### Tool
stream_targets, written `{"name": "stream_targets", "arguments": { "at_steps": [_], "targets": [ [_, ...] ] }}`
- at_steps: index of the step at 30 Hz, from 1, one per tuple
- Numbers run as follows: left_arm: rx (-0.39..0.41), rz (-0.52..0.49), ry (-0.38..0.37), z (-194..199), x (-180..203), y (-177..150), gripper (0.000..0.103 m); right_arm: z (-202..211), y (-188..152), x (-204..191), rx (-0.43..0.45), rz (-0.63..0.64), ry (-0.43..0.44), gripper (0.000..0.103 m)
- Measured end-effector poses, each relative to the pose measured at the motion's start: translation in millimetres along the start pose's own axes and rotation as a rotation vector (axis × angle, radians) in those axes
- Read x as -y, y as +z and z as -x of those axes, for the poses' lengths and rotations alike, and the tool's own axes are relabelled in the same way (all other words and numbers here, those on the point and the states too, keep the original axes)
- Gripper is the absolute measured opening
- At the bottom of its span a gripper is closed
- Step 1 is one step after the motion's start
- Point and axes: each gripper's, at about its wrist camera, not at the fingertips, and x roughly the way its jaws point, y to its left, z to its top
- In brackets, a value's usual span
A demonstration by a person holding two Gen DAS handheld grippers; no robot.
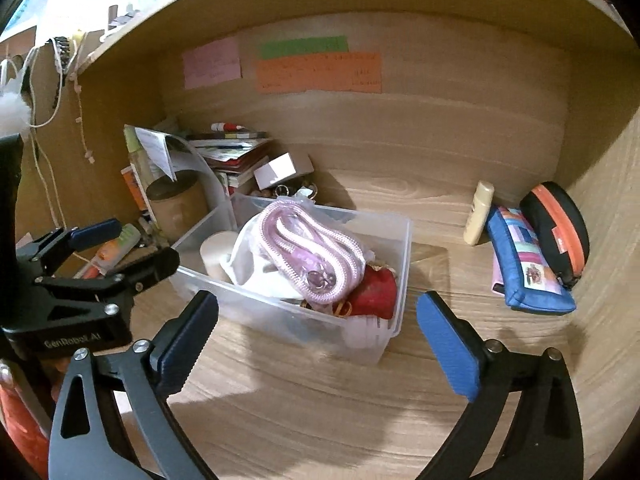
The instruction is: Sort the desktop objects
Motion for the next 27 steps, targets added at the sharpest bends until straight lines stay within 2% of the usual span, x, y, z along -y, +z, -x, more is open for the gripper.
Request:
{"name": "stream_targets", "arguments": {
  "at_steps": [7,10,27],
  "targets": [
    [0.012,0.018,-0.037,8.6,3.2,-3.7,0.097,7.9,-6.9,-1.7,0.014,0.004,-0.007,0.103],
    [0.007,0.028,-0.037,9.2,2.4,-4.4,0.097,6.2,-8.2,-1.3,0.008,0.017,-0.025,0.103],
    [-0.017,0.027,-0.044,-0.8,0.5,-8.6,0.097,-2.1,-13.6,3.8,-0.026,-0.003,-0.008,0.103]
  ]
}}
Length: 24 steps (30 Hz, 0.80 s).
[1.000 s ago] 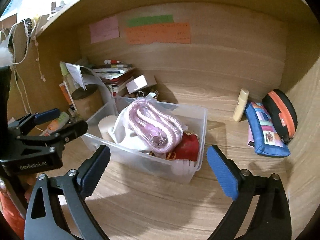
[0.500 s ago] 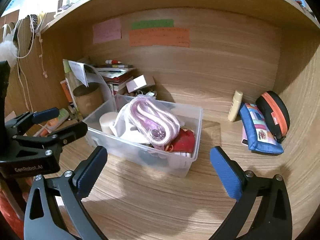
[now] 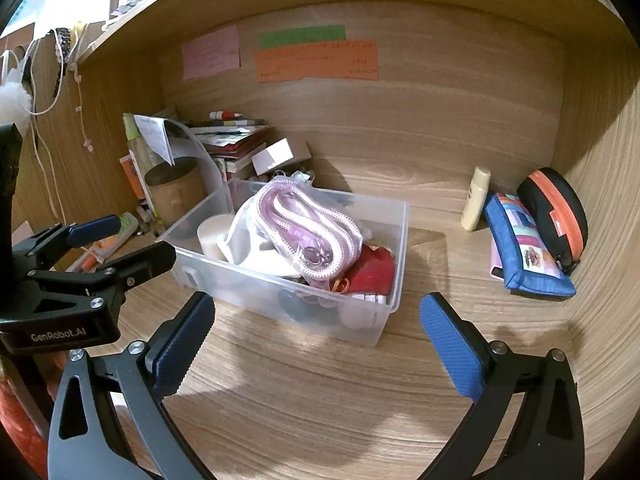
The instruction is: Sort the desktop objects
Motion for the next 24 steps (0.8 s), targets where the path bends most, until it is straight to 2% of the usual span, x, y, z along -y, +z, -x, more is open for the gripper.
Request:
{"name": "stream_targets", "arguments": {
  "at_steps": [24],
  "targets": [
    [-0.018,-0.015,0.016,-3.9,-0.9,-6.2,0.097,-5.1,-2.7,1.1,-0.027,-0.016,-0.004,0.103]
  ]
}}
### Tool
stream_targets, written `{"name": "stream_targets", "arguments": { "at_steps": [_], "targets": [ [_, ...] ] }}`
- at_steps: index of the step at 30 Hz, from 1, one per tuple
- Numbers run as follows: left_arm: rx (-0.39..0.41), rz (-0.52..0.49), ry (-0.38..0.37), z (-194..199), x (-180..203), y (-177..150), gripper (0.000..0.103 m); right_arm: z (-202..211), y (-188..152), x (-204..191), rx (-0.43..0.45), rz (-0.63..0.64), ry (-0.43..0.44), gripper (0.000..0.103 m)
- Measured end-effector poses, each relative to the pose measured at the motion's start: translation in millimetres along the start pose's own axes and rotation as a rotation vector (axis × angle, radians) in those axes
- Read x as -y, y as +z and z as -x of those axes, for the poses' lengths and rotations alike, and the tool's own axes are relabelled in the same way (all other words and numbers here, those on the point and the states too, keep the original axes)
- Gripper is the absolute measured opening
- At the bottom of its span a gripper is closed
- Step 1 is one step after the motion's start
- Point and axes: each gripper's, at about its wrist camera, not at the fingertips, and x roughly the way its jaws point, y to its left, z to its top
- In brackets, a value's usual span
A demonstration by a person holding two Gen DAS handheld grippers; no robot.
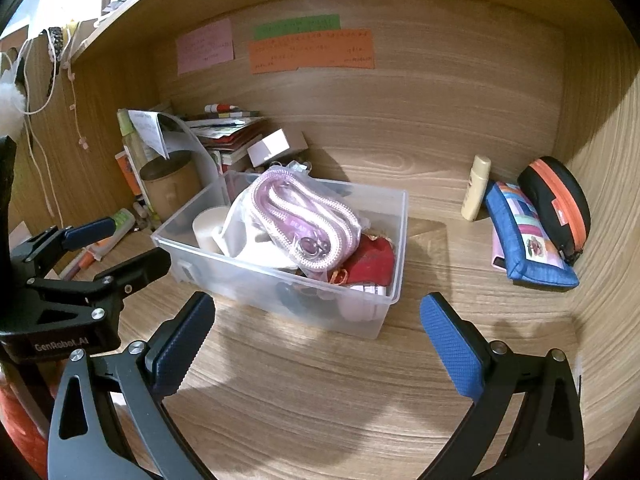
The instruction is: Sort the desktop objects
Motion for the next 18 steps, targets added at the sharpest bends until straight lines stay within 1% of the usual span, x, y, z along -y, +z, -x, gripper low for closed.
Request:
{"name": "stream_targets", "arguments": {
  "at_steps": [4,11,14,18],
  "targets": [
    [0.001,0.016,-0.001,1.2,-3.8,1.4,0.097,-0.9,0.3,0.4,-0.003,0.001,-0.001,0.103],
    [-0.004,0.022,-0.009,1.8,-3.9,2.9,0.097,-0.6,-0.1,-0.1,0.0,0.003,0.001,0.103],
    [-0.001,0.02,-0.023,2.0,-3.1,2.4,0.097,-0.4,-0.1,-0.1,-0.001,0.002,0.003,0.103],
    [0.003,0.02,-0.019,2.3,-2.9,2.2,0.097,-0.6,0.1,-0.6,-0.001,0.003,0.003,0.103]
  ]
}}
